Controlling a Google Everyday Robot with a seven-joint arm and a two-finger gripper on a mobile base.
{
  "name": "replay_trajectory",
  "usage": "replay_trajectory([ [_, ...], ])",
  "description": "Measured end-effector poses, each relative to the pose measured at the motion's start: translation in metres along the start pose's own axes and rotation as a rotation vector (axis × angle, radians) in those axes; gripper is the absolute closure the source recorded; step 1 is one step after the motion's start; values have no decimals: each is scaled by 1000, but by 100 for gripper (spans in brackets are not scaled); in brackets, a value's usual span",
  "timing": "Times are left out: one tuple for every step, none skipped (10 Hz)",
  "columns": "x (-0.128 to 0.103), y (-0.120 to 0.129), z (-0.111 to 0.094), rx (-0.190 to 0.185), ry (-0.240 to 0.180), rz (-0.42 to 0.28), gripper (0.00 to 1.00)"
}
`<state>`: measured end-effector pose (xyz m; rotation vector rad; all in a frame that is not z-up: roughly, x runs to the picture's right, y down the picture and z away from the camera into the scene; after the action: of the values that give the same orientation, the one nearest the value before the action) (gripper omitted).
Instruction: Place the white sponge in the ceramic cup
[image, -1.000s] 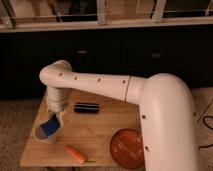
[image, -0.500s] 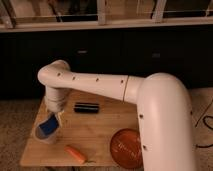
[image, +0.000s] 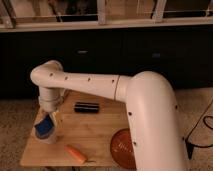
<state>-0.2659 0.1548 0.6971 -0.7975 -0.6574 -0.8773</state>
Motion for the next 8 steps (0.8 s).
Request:
replay_trajectory([
  [-1, -2, 0, 3, -1, -3, 71],
  [-2, -4, 0, 10, -3, -6, 61],
  [-3, -7, 0, 13, -3, -10, 48],
  [-5, -9, 1, 13, -1, -16, 38],
  [-7, -11, 2, 12, 0, -23, 30],
  [-9, -13, 2, 11, 1, -30, 22],
  [-9, -14, 2, 9, 2, -34, 20],
  [-11, -14, 3, 2, 1, -42, 20],
])
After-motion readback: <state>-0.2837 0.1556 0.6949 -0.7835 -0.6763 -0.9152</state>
